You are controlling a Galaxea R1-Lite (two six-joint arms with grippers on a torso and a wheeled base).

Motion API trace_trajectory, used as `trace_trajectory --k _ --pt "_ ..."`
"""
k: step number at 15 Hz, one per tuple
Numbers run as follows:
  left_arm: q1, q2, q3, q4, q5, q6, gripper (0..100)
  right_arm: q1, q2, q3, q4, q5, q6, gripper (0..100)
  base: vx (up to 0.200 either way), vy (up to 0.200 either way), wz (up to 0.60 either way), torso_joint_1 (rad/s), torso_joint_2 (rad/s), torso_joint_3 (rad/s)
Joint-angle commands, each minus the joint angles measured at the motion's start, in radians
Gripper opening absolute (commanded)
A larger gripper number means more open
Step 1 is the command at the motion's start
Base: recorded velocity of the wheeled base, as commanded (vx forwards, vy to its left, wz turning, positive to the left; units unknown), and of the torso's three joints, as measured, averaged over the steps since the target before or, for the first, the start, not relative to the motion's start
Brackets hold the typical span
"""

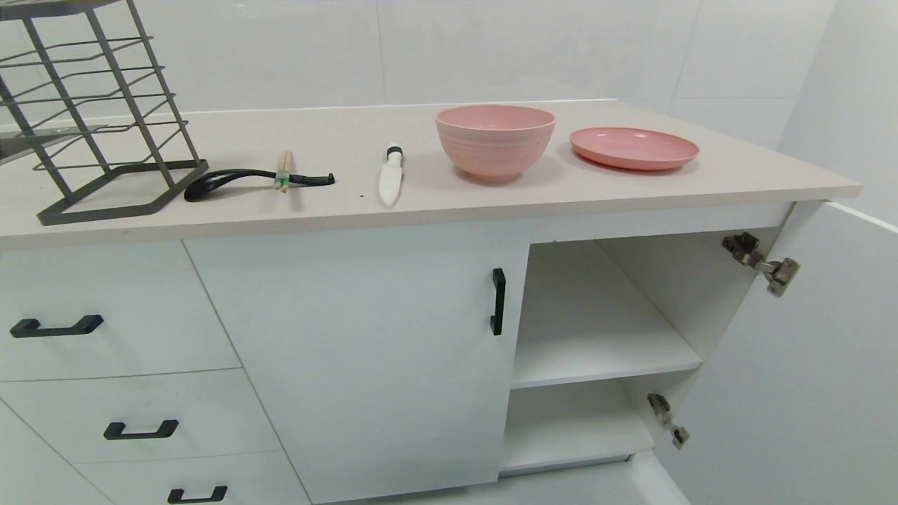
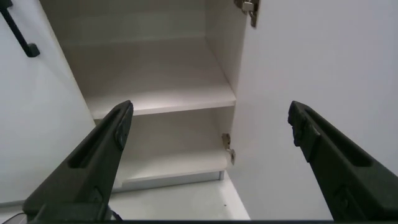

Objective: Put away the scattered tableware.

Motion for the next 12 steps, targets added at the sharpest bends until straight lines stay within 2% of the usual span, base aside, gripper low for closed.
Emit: trace_trajectory --k 1,2,8,12 --pt "0.000 0.001 0.000 0.000 0.000 -0.001 100 0.000 0.001 0.000 0.000 0.000 0.001 100 0.000 -0.200 0.00 0.002 0.00 -0.002" --pt "0.000 0.001 0.000 -0.002 0.002 -0.004 100 0.000 0.001 0.000 0.000 0.000 -0.001 100 0.000 -0.200 0.00 0.002 0.00 -0.002" --pt "0.000 0.001 0.000 -0.003 0.003 -0.007 100 0.000 0.001 0.000 0.000 0.000 -0.001 100 0.000 0.000 0.00 0.000 0.00 0.000" --pt "0.000 0.001 0.000 -0.003 0.005 -0.008 100 0.000 0.001 0.000 0.000 0.000 -0.001 100 0.000 0.000 0.00 0.194 -0.10 -0.076"
